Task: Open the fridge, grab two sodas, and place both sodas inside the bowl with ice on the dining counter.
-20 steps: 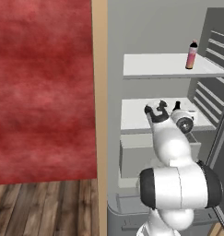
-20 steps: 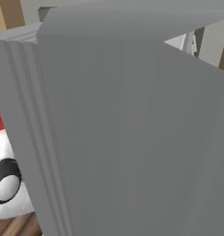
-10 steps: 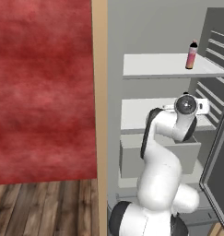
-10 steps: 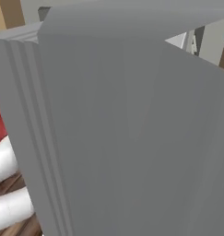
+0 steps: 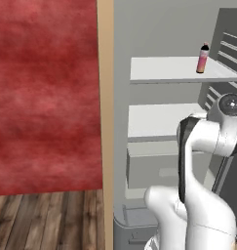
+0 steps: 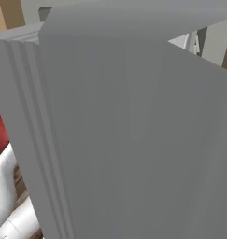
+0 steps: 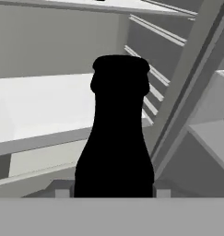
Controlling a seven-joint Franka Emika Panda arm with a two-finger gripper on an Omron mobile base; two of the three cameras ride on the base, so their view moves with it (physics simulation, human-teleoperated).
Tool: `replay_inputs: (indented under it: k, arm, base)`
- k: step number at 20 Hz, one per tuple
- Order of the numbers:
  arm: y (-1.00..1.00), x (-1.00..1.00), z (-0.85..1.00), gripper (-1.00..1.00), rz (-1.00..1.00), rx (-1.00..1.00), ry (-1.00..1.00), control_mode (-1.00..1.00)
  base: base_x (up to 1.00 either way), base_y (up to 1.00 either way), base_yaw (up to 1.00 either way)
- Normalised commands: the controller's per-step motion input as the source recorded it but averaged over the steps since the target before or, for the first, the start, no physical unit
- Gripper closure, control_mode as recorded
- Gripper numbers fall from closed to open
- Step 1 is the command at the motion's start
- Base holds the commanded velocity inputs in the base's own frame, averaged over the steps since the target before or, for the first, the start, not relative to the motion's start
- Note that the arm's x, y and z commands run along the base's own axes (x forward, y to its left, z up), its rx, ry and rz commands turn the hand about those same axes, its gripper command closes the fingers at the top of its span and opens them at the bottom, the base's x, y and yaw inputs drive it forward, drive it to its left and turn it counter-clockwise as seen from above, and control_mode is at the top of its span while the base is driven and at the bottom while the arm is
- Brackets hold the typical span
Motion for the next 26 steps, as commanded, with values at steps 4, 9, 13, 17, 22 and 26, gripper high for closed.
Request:
replay_inputs:
  k: [4, 9, 13, 17, 22, 26]
  arm:
    - [0.35, -0.84, 0.0, 1.0, 0.0, 0.05, 0.03, -1.0]
    - [0.24, -0.47, -0.09, 1.0, 0.0, -0.02, 0.01, -1.0]
    - [0.03, -0.64, -0.19, 1.0, 0.0, 0.0, 0.01, -1.0]
    - [0.0, 0.0, 0.0, 1.0, 0.0, 0.0, 0.0, 1.0]
    - [0.0, 0.0, 0.0, 1.0, 0.0, 0.0, 0.0, 1.0]
    - [0.0, 0.0, 0.0, 1.0, 0.0, 0.0, 0.0, 1.0]
  base:
    - [0.0, 0.0, 0.0]
    - [0.0, 0.0, 0.0]
    - [0.0, 0.0, 0.0]
    - [-0.75, 0.67, -0.1]
    - [-0.71, 0.89, -0.22]
    - [-0.78, 0.67, -0.39]
